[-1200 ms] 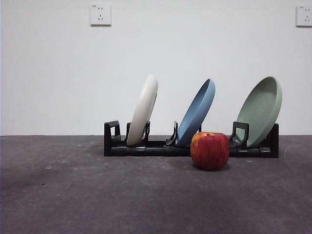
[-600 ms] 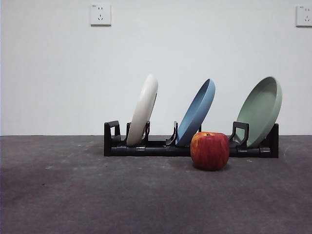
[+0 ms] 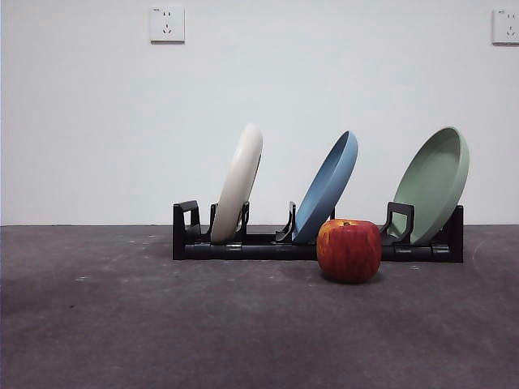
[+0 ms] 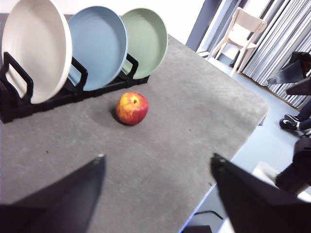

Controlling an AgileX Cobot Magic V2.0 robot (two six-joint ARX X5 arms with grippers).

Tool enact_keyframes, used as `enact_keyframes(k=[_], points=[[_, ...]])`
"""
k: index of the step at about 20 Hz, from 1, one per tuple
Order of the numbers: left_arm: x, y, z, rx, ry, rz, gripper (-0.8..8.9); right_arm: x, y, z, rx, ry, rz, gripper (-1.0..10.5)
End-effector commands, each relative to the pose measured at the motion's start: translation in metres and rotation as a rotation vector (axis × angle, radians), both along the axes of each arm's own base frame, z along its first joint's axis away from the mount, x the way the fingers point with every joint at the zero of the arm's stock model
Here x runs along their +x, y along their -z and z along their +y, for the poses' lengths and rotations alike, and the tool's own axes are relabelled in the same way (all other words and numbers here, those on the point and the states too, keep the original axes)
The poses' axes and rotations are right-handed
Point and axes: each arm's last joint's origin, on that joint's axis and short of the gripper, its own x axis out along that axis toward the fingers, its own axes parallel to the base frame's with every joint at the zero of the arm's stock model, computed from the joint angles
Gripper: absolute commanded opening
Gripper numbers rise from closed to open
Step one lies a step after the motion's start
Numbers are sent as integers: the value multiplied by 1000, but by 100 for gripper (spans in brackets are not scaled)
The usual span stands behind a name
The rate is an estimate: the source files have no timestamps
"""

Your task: Take the yellow plate from the plate rack,put the plate on the table,take the apple from the table,put the apple in the plate

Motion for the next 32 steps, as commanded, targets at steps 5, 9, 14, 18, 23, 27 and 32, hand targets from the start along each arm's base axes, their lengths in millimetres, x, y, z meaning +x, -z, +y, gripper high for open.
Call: enact_keyframes(k=[5,9,14,18,23,27,32], points=[[24,-7,-1,-30,-16,-42,539,1,-1,0,8,4,3,662],[55,-17,-9,-6,-44,-52,539,1,-1,0,12,8,7,662],[114,-28,-39,45,-23,-36,539,1,0,0,12,9,8,662],[168,-35,-69,94,-30,-36,538,1,0,0,12,9,8,661],[235,-28,-102,137,-33,-1,538,2,0,0,12,9,13,661],[279,-3,-132,179,-45,31,538,3,0,1,12,11,20,661],[308,33,-156,227,-73,57,538,4,0,1,16,16,26,661]])
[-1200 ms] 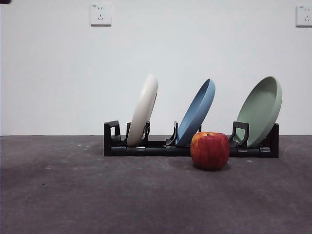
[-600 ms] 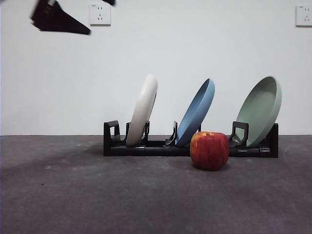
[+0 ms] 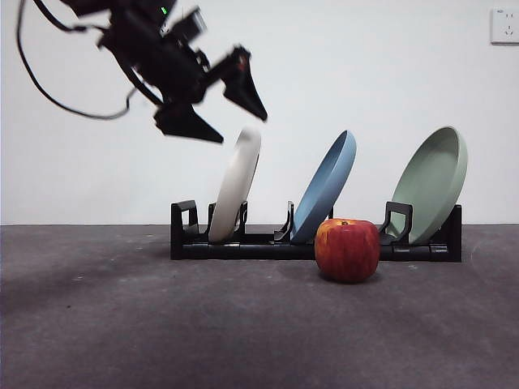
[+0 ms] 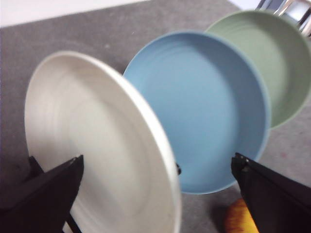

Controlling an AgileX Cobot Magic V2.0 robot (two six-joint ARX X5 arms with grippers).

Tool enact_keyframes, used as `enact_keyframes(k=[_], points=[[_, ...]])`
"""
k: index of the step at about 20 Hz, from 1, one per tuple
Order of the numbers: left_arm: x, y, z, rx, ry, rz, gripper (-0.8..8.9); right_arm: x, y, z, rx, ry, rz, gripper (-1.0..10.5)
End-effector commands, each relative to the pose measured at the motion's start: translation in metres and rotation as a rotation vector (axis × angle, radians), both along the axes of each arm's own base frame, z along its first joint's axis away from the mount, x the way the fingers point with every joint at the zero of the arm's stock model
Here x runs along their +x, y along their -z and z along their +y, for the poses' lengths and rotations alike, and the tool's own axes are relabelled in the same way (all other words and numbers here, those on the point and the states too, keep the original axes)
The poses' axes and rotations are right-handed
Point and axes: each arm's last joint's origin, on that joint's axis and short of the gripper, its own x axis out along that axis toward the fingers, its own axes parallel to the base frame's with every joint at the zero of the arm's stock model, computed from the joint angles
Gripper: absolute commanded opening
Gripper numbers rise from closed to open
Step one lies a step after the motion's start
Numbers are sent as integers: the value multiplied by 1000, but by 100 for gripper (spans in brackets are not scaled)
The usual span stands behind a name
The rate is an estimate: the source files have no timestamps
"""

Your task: Take the yellow plate from the plate rack,put the plate on the table,take the apple from the table,put the apple in the plate

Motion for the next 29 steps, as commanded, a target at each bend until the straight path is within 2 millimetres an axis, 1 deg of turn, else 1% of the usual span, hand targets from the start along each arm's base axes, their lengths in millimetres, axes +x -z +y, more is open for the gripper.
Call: enact_keyframes(k=[1,4,5,6,8,10,13,14,17,20,25,29], points=[[8,17,-8,30,-11,7,532,0,-1,0,5,2,0,661],[12,31,-13,57,-26,29,529,0,-1,0,5,2,-1,661],[13,35,-14,60,-25,36,497,0,-1,0,5,2,-1,661],[13,36,-14,62,-25,42,414,0,-1,0,5,2,0,661],[12,36,-16,61,-16,47,202,0,-1,0,5,2,-1,661],[11,36,-16,54,-12,54,95,0,-1,0,5,2,-1,661],[10,36,-17,35,17,68,5,0,-1,0,5,2,0,661],[10,36,-18,18,43,76,-9,0,-1,0,5,2,-1,660],[8,34,-18,-10,50,109,-8,0,-1,0,5,1,-1,660],[4,25,-16,-12,51,101,-8,0,-1,0,5,2,0,660],[-13,-13,-8,-28,54,40,-8,0,-1,0,6,1,-1,660],[-35,-48,2,-17,47,-23,-8,0,-1,0,6,1,-1,660]])
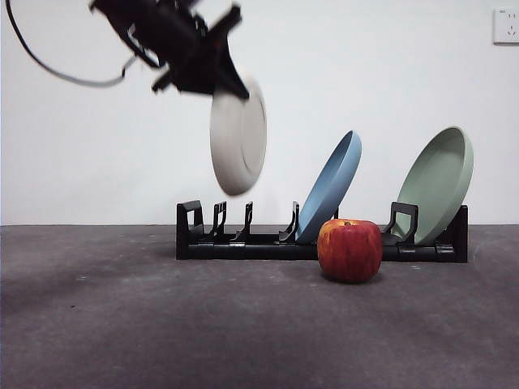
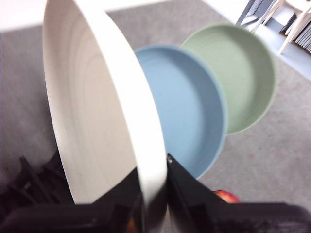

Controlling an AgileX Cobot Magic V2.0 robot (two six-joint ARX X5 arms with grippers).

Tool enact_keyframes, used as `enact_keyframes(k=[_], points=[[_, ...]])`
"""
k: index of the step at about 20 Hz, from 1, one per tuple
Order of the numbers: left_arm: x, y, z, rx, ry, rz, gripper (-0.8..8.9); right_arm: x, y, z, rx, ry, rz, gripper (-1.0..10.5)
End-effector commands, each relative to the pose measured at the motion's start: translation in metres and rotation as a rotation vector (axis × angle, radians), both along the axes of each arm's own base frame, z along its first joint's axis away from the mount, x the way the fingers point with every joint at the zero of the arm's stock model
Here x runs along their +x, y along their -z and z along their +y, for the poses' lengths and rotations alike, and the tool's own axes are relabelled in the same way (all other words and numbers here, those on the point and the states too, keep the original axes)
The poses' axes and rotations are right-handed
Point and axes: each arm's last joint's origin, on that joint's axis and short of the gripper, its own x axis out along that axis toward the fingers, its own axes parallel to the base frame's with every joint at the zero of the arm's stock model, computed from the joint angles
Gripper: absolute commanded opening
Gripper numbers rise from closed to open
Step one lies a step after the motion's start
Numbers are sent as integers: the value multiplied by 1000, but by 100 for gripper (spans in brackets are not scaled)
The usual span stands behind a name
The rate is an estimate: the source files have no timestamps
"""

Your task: Take the yellow plate from the plate rack,put the plate on the table,take the apple from the table,put the apple in the plate

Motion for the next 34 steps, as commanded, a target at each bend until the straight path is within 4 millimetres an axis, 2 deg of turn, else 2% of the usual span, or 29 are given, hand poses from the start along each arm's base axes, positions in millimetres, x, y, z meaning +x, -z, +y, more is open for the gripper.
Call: enact_keyframes(k=[1,5,8,11,14,17,21,24,27,31,34], points=[[-12,-12,3,40,-6,-29,-8,0,-1,0,5,0,-1,660],[-47,-37,19,161,-17,-21,-8,0,-1,0,8,4,1,660],[-85,-52,26,335,-33,8,-8,0,-1,0,10,6,3,660],[-119,-49,20,615,-38,50,-7,0,-1,0,14,11,7,660],[-140,-37,5,811,-44,92,-6,0,-1,0,18,16,11,660],[-166,-8,-24,953,-18,62,-6,0,-1,0,17,16,11,659],[-200,55,-61,1085,92,-39,-6,0,-1,0,18,16,11,659],[-221,94,-85,1166,171,-99,-6,0,-1,0,19,18,13,658],[-233,127,-110,1213,229,-141,-6,0,-1,0,20,17,13,658],[-241,161,-131,1253,262,-152,-6,0,-1,0,20,17,13,658],[-245,180,-135,1201,327,-15,-4,0,-1,0,20,17,13,658]])
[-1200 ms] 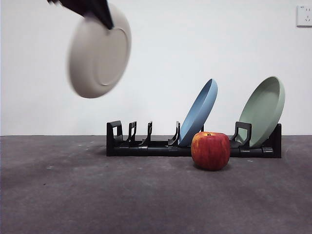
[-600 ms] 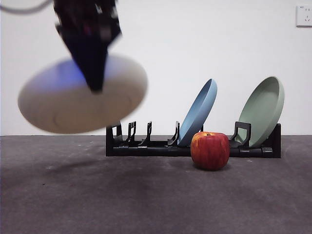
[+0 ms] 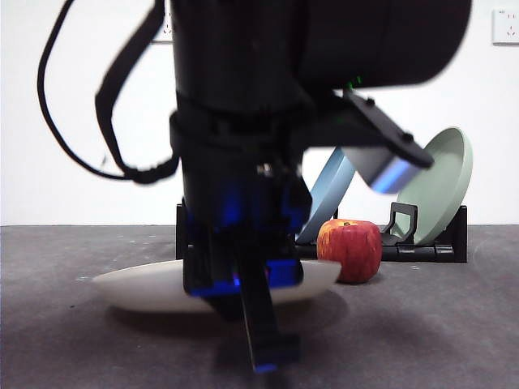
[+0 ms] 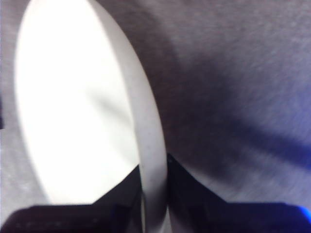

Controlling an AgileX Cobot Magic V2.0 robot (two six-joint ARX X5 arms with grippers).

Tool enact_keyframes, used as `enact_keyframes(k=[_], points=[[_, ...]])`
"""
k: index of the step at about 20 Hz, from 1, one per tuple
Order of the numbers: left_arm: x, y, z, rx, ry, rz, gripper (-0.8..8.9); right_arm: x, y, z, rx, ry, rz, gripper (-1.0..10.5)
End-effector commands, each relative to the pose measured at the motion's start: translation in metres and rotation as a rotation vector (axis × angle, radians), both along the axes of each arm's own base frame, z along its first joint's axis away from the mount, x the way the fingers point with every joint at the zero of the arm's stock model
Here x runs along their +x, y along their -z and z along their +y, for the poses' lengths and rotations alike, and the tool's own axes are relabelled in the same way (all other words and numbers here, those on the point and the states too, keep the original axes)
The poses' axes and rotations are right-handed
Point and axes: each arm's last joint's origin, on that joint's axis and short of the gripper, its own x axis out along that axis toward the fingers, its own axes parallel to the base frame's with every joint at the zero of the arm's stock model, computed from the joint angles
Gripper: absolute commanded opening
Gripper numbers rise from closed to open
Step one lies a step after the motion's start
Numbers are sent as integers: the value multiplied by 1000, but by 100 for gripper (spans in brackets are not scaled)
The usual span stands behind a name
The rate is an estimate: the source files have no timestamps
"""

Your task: Take the yellow plate from the plate rack,put the plate on the table,take the apple from the table,put the apple in the plate

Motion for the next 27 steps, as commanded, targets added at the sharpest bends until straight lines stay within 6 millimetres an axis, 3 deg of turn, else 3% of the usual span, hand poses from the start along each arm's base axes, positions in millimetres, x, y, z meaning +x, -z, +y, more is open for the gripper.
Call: enact_keyframes(k=[1,4,6,7,10,12,15,20,24,27], points=[[-6,16,-2,-76,-31,231,0,0,-1,0,6,0,-1,658],[-8,16,-4,-134,-63,296,46,0,-1,0,6,0,-1,658],[-8,16,-4,-127,-66,286,241,0,-1,0,6,0,-1,658],[-8,16,-4,-127,-66,286,278,0,-1,0,6,0,-1,658],[-8,10,-3,-132,-68,285,282,0,-1,0,7,1,0,658],[-9,-6,-1,-156,-86,280,282,0,-1,0,8,3,2,658],[-10,-46,4,-257,-96,252,282,0,-1,0,8,3,1,658],[-20,-147,28,-555,-88,177,282,12,0,1,12,9,7,659],[-36,-228,68,-842,-10,137,282,50,0,6,55,36,-33,659],[-49,-265,98,-980,33,109,282,89,10,24,73,-9,-18,661]])
